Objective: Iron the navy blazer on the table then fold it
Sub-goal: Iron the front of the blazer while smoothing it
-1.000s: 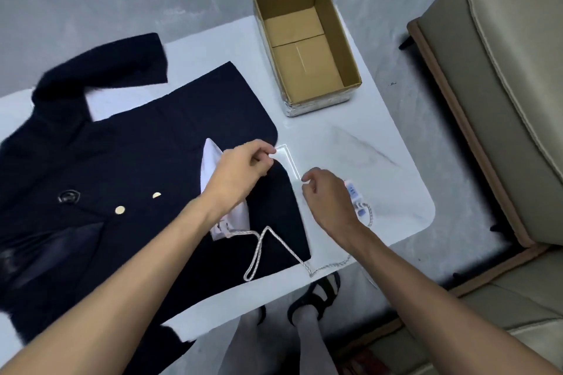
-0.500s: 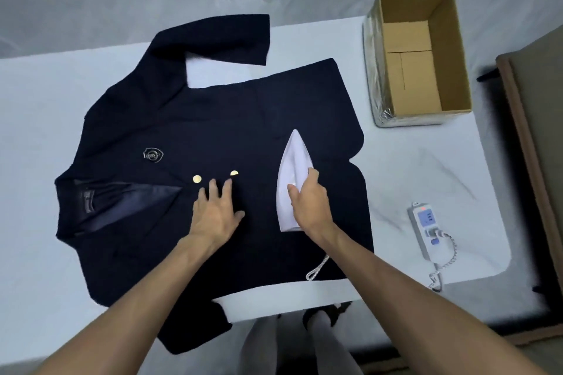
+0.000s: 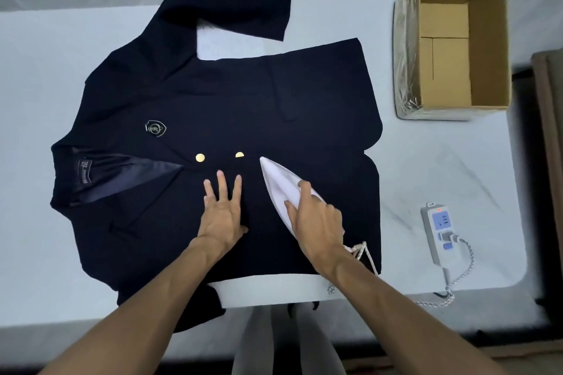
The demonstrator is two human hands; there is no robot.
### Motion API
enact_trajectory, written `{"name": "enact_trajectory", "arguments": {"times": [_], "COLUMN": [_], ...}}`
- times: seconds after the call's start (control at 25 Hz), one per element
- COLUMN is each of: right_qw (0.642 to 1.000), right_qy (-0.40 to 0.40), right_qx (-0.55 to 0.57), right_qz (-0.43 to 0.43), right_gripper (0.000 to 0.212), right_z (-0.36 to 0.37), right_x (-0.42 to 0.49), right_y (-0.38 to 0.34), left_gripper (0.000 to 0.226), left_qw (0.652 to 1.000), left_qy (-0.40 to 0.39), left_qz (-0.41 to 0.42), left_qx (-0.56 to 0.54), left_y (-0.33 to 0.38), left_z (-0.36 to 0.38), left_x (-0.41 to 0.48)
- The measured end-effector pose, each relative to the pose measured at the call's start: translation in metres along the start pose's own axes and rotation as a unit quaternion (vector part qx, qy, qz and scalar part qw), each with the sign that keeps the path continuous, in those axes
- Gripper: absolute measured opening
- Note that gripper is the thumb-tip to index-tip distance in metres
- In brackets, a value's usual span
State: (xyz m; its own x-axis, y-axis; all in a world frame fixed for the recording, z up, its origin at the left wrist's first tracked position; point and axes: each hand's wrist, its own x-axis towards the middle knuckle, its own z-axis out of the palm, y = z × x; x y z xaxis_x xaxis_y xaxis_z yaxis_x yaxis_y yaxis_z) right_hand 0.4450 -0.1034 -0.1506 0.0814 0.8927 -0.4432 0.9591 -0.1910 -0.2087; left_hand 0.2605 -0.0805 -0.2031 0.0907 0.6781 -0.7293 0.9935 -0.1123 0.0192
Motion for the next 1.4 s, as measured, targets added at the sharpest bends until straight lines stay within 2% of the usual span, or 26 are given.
{"name": "enact_trajectory", "arguments": {"times": [0.2, 0.36, 0.44, 0.56, 0.6, 0.64, 0.68, 0.76, 0.8, 0.84, 0.96, 1.12, 1.16, 1.2, 1.28, 1.32, 1.36, 1.4], "right_qw": [1.000, 0.998, 0.993, 0.982, 0.966, 0.933, 0.877, 0.742, 0.689, 0.654, 0.626, 0.592, 0.607, 0.657, 0.823, 0.883, 0.915, 0.924], "right_qy": [0.001, 0.030, 0.043, 0.044, 0.039, 0.023, 0.002, -0.059, -0.086, -0.109, -0.166, -0.180, -0.170, -0.157, -0.131, -0.114, -0.100, -0.086], "right_qx": [0.018, 0.006, 0.057, 0.162, 0.237, 0.343, 0.461, 0.639, 0.684, 0.706, 0.718, 0.746, 0.741, 0.708, 0.539, 0.445, 0.381, 0.358], "right_qz": [-0.015, 0.053, 0.097, 0.088, 0.093, 0.109, 0.132, 0.194, 0.225, 0.249, 0.254, 0.247, 0.232, 0.204, 0.122, 0.096, 0.090, 0.100], "right_gripper": [0.036, 0.036, 0.033, 0.029, 0.029, 0.030, 0.032, 0.034, 0.036, 0.039, 0.046, 0.034, 0.030, 0.027, 0.030, 0.033, 0.033, 0.032], "right_z": [-0.002, -0.007, -0.014, -0.026, -0.029, -0.034, -0.040, -0.048, -0.050, -0.051, -0.043, -0.032, -0.028, -0.024, -0.009, 0.001, 0.011, 0.019], "right_x": [0.003, 0.001, 0.004, 0.005, 0.004, 0.002, -0.002, -0.012, -0.015, -0.018, -0.023, -0.037, -0.042, -0.047, -0.062, -0.069, -0.077, -0.083], "right_y": [0.010, 0.055, 0.075, 0.080, 0.079, 0.076, 0.072, 0.062, 0.056, 0.051, 0.035, 0.000, -0.010, -0.020, -0.044, -0.056, -0.068, -0.082], "left_gripper": [0.133, 0.134, 0.133, 0.128, 0.123, 0.115, 0.103, 0.074, 0.064, 0.057, 0.052, 0.057, 0.059, 0.062, 0.071, 0.077, 0.082, 0.088], "left_qw": [1.000, 0.998, 0.999, 0.999, 0.997, 0.989, 0.975, 0.936, 0.920, 0.910, 0.901, 0.910, 0.922, 0.939, 0.973, 0.983, 0.987, 0.988], "left_qy": [0.000, 0.003, -0.005, -0.014, -0.007, 0.005, 0.029, 0.100, 0.128, 0.143, 0.135, 0.119, 0.117, 0.112, 0.103, 0.106, 0.116, 0.128], "left_qz": [-0.002, -0.015, -0.017, -0.013, -0.012, -0.014, -0.019, -0.044, -0.065, -0.090, -0.147, -0.149, -0.133, -0.115, -0.080, -0.066, -0.057, -0.054], "left_qx": [0.026, 0.053, 0.037, -0.029, -0.080, -0.147, -0.220, -0.336, -0.364, -0.378, -0.385, -0.368, -0.344, -0.305, -0.189, -0.134, -0.092, -0.066], "left_y": [0.000, 0.006, 0.007, 0.003, 0.000, -0.004, -0.009, -0.023, -0.032, -0.043, -0.077, -0.124, -0.135, -0.144, -0.166, -0.178, -0.189, -0.200], "left_z": [0.001, 0.000, -0.001, -0.005, -0.007, -0.009, -0.011, -0.013, -0.014, -0.014, -0.007, 0.012, 0.020, 0.028, 0.045, 0.052, 0.058, 0.063], "left_x": [0.000, -0.001, -0.002, -0.004, -0.007, -0.010, -0.015, -0.033, -0.043, -0.053, -0.080, -0.107, -0.111, -0.112, -0.113, -0.112, -0.111, -0.109]}}
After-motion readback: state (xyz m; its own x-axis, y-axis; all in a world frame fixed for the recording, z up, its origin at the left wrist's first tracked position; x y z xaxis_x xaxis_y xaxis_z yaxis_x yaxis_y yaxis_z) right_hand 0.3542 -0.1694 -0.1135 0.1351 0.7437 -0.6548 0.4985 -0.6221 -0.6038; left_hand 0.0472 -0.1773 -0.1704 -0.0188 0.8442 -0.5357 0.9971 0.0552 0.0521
